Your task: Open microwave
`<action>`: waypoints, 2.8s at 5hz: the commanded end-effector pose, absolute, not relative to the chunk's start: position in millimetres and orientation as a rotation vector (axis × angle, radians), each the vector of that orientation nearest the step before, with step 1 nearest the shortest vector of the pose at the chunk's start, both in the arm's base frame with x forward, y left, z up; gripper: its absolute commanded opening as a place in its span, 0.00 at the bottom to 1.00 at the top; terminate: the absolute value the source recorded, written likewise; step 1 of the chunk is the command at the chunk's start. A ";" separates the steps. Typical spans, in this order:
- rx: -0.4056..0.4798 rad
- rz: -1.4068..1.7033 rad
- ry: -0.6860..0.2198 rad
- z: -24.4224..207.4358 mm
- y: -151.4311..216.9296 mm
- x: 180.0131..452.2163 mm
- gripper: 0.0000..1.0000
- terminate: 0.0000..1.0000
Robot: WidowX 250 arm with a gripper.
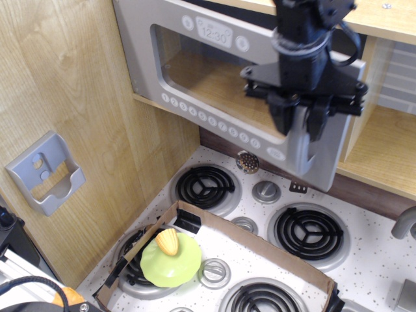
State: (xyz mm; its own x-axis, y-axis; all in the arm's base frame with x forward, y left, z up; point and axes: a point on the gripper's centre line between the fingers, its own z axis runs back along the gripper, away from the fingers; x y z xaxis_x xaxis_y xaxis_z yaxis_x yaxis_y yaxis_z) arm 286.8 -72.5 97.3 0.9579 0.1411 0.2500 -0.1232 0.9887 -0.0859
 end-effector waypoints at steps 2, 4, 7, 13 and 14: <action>-0.049 0.333 -0.254 102.0 -102.9 246.5 1.00 0.00; -0.101 0.465 -0.269 86.3 -160.2 228.7 1.00 0.00; -0.074 0.148 -0.295 94.5 -208.6 300.4 1.00 0.00; 0.091 -0.073 -0.217 60.8 -67.6 297.8 1.00 0.00; 0.108 -0.033 -0.204 46.9 -41.8 268.1 1.00 0.00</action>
State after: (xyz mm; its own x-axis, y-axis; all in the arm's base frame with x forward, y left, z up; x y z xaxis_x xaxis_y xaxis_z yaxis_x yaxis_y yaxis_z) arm 260.7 -28.1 33.3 0.9865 -0.0413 0.1582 0.0223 0.9925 0.1201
